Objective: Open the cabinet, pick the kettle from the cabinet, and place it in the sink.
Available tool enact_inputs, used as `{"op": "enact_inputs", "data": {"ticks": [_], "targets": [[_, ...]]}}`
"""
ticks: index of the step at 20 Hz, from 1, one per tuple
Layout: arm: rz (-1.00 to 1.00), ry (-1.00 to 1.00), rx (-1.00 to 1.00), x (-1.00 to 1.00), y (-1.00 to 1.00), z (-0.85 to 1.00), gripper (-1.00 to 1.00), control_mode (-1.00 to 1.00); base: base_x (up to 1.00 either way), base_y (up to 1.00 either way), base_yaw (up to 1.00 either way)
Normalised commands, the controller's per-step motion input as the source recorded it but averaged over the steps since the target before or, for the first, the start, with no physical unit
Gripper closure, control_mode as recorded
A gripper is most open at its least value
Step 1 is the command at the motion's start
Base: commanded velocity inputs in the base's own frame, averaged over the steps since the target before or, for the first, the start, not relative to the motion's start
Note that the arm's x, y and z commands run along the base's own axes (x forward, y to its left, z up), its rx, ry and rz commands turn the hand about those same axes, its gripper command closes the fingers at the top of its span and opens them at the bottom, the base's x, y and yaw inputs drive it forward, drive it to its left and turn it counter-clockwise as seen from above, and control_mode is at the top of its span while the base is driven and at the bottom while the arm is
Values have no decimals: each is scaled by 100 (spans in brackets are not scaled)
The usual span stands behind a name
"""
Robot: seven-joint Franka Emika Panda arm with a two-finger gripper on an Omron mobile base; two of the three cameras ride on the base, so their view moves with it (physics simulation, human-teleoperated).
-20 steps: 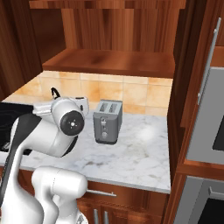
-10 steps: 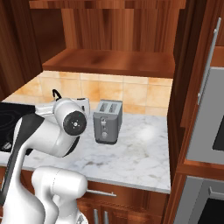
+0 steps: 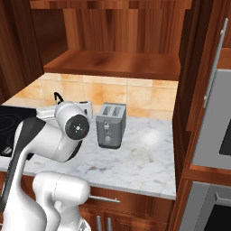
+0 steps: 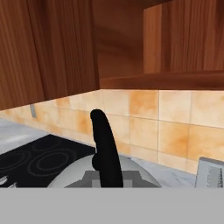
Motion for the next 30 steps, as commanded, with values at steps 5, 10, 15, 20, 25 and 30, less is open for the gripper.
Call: {"op": "enact_inputs", "data": {"ticks": [5, 10, 15, 20, 25, 30], "targets": [[0, 0, 0, 0, 0, 0, 100, -100, 0, 0, 0], [0, 0, 0, 0, 0, 0, 100, -100, 0, 0, 0], [0, 0, 0, 0, 0, 0, 100, 100, 0, 0, 0], [0, 0, 0, 0, 0, 0, 100, 100, 0, 0, 0], [0, 0, 0, 0, 0, 0, 100, 100, -17, 0, 0], [0, 0, 0, 0, 0, 0, 100, 100, -49, 0, -1]]}}
